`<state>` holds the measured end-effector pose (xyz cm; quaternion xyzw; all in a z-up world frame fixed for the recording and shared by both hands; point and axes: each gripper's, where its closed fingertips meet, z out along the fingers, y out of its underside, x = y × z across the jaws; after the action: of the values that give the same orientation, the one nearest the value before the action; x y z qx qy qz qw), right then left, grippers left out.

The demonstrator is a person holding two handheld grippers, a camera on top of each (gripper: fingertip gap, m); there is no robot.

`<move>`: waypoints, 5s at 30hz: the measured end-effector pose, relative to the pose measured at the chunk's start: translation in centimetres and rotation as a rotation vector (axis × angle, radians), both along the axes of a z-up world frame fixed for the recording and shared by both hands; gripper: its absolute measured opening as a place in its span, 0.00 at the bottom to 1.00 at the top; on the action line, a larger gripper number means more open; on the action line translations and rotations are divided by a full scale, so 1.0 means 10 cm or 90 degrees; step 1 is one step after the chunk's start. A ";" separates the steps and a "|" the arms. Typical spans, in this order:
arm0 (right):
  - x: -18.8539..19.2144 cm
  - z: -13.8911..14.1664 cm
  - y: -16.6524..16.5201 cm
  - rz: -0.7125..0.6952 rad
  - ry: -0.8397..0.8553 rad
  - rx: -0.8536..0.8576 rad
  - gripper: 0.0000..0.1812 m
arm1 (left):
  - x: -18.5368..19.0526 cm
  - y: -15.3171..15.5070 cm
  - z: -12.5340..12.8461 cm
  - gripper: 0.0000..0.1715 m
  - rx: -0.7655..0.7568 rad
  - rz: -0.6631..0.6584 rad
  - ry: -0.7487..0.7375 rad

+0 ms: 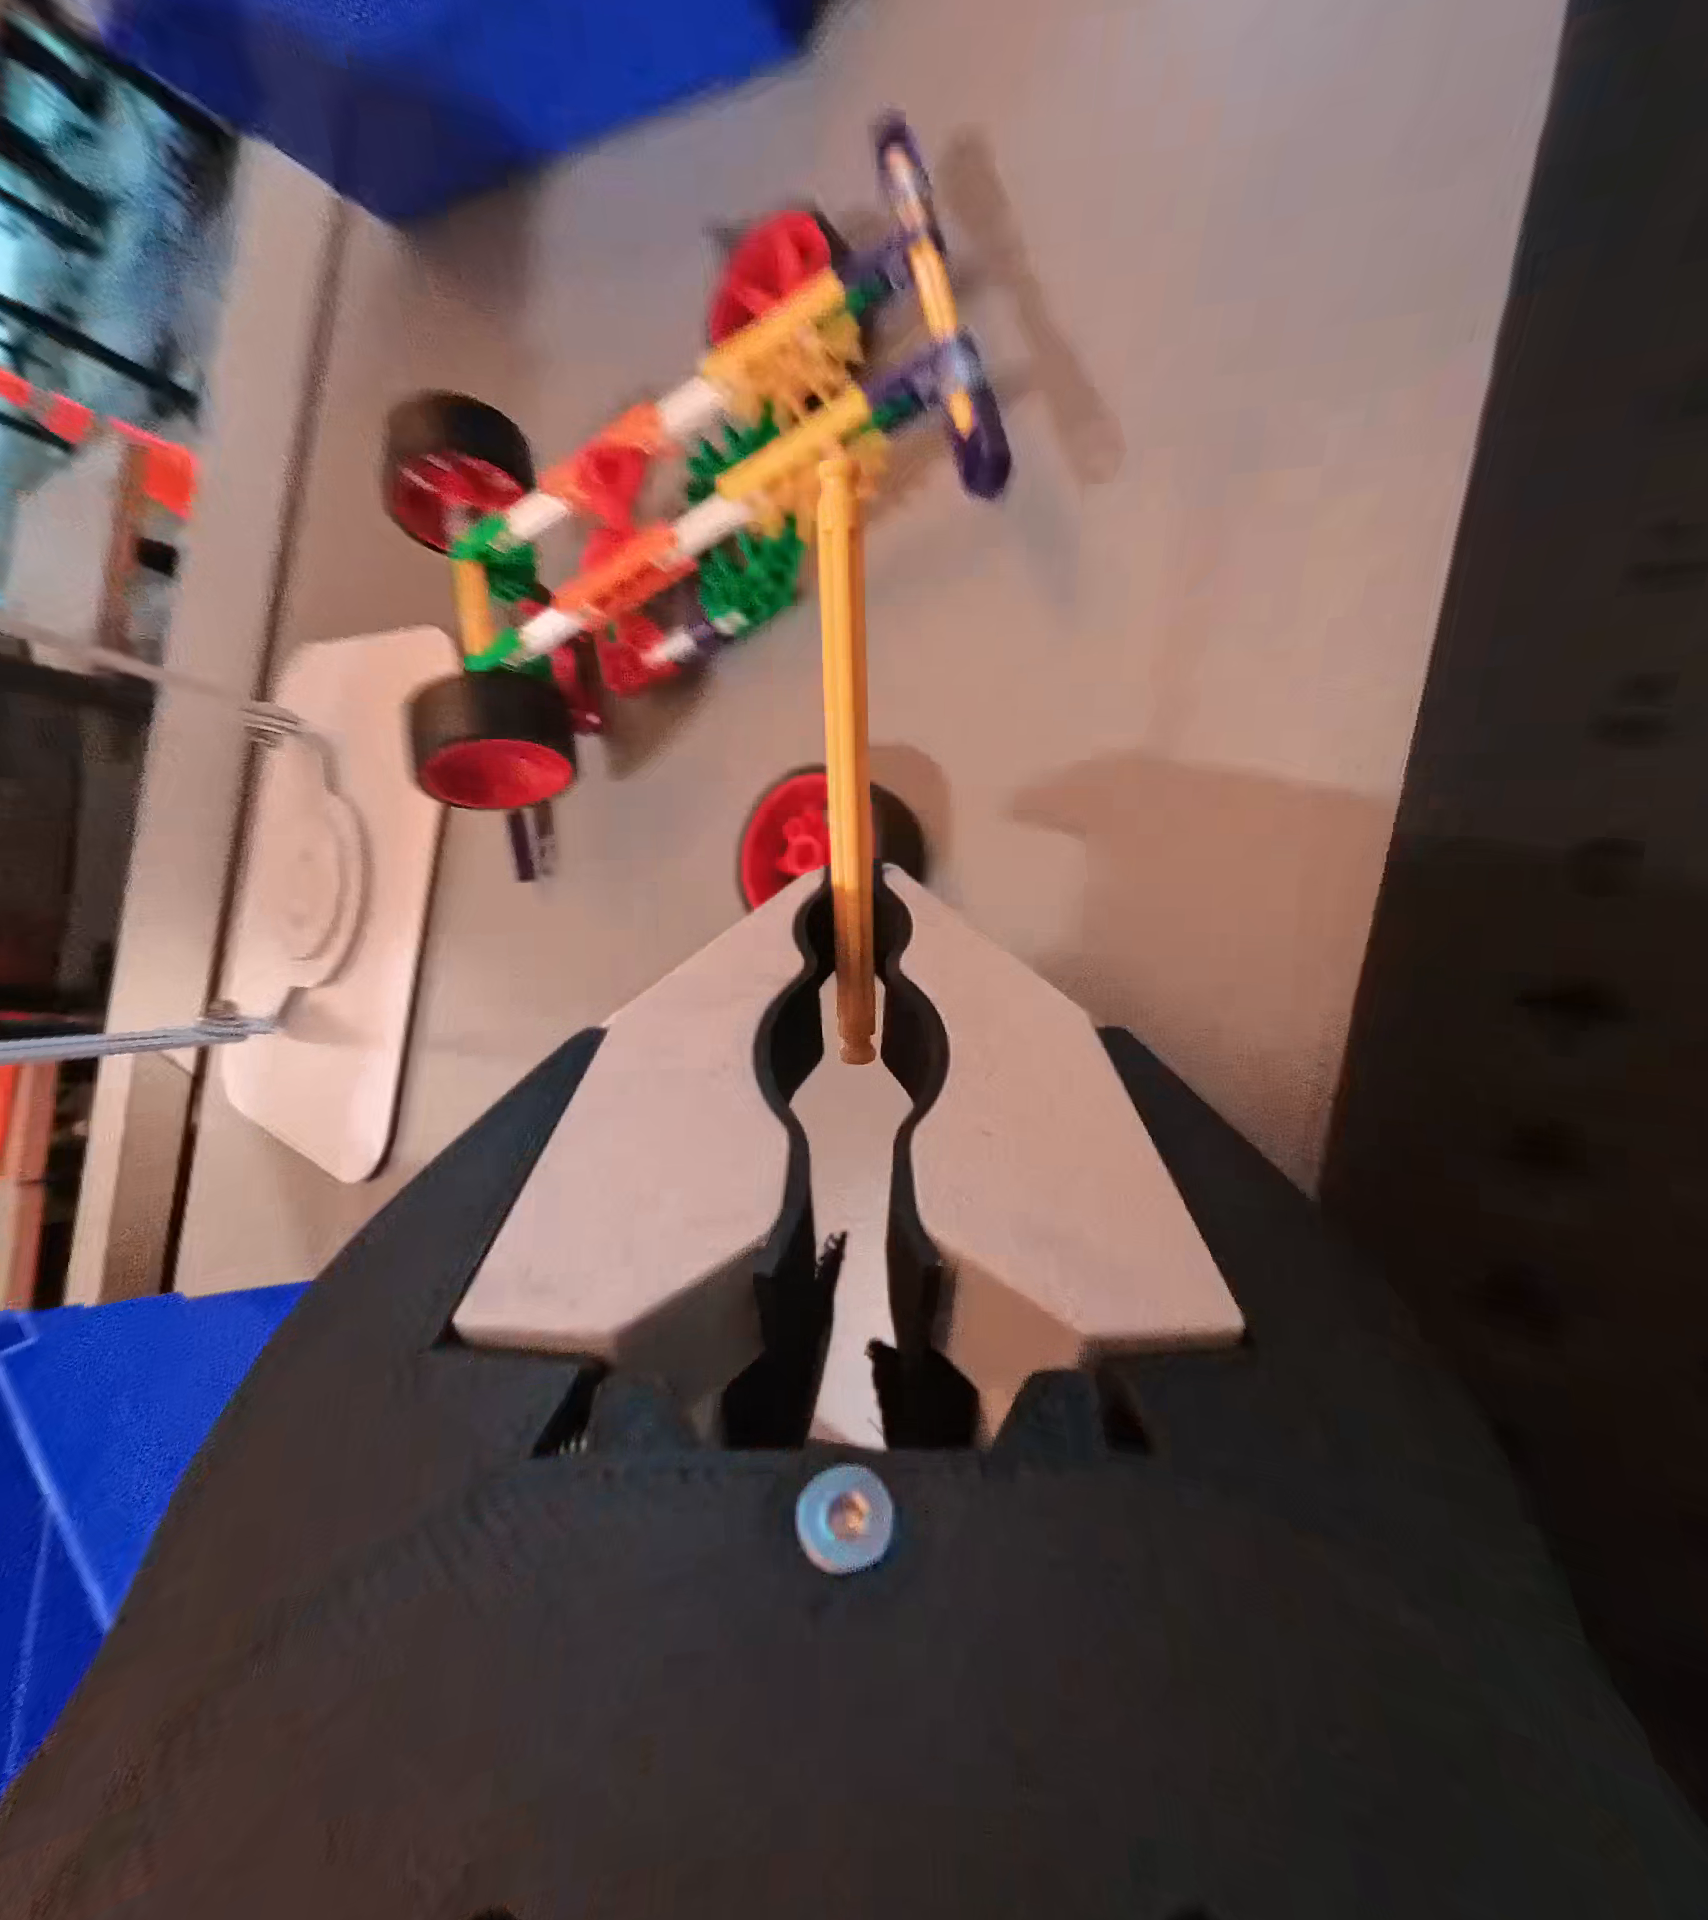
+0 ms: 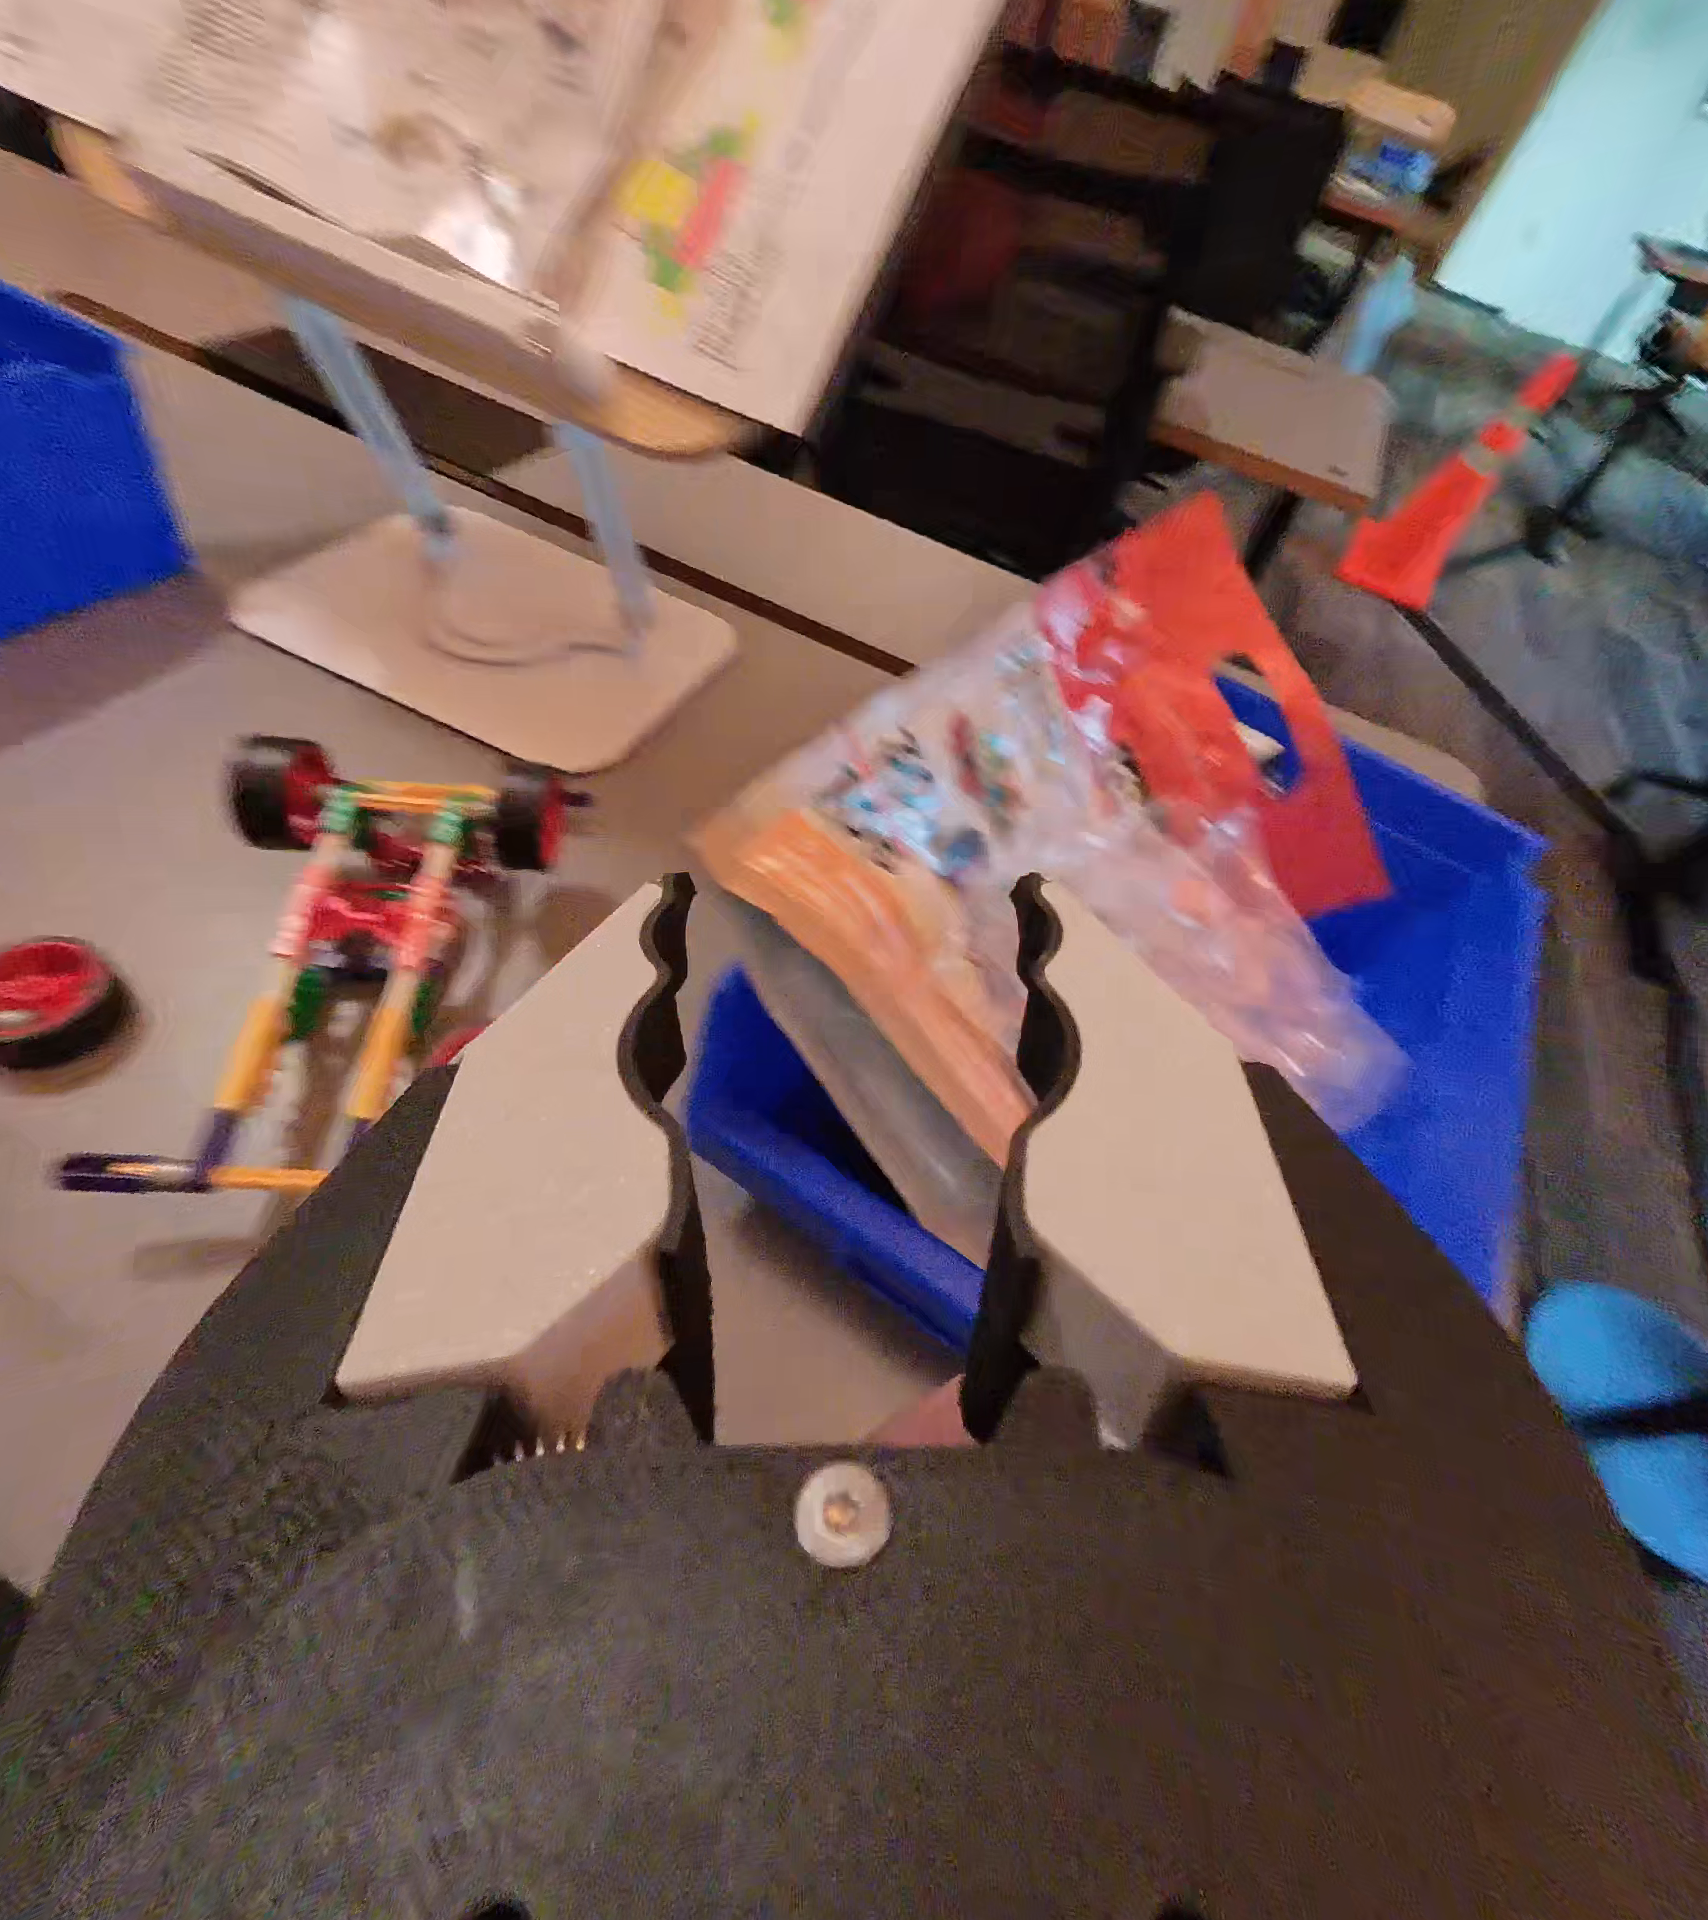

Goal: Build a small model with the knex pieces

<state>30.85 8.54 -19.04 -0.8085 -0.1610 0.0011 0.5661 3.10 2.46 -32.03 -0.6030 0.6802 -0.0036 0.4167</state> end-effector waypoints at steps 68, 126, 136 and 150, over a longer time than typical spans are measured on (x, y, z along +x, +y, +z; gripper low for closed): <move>0.11 1.80 0.01 -0.241 -0.047 0.111 0.02 | 1.32 1.17 2.62 0.17 -0.094 0.177 -0.335; -6.53 -0.43 3.46 0.233 -0.070 -0.188 0.06 | -5.36 3.37 0.76 0.13 -0.134 0.704 -0.327; -6.39 -1.04 3.07 0.287 -0.237 -0.370 0.12 | -5.43 3.30 0.27 0.08 -0.152 0.724 -0.234; -6.00 -0.13 2.39 0.315 -0.291 -0.132 0.38 | -5.75 2.77 0.35 0.33 -0.098 0.741 -0.063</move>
<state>-29.17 32.44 -20.37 -0.7776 -0.4737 -0.0266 0.4127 -54.38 30.14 -28.51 -0.9047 0.2148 0.1484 0.3367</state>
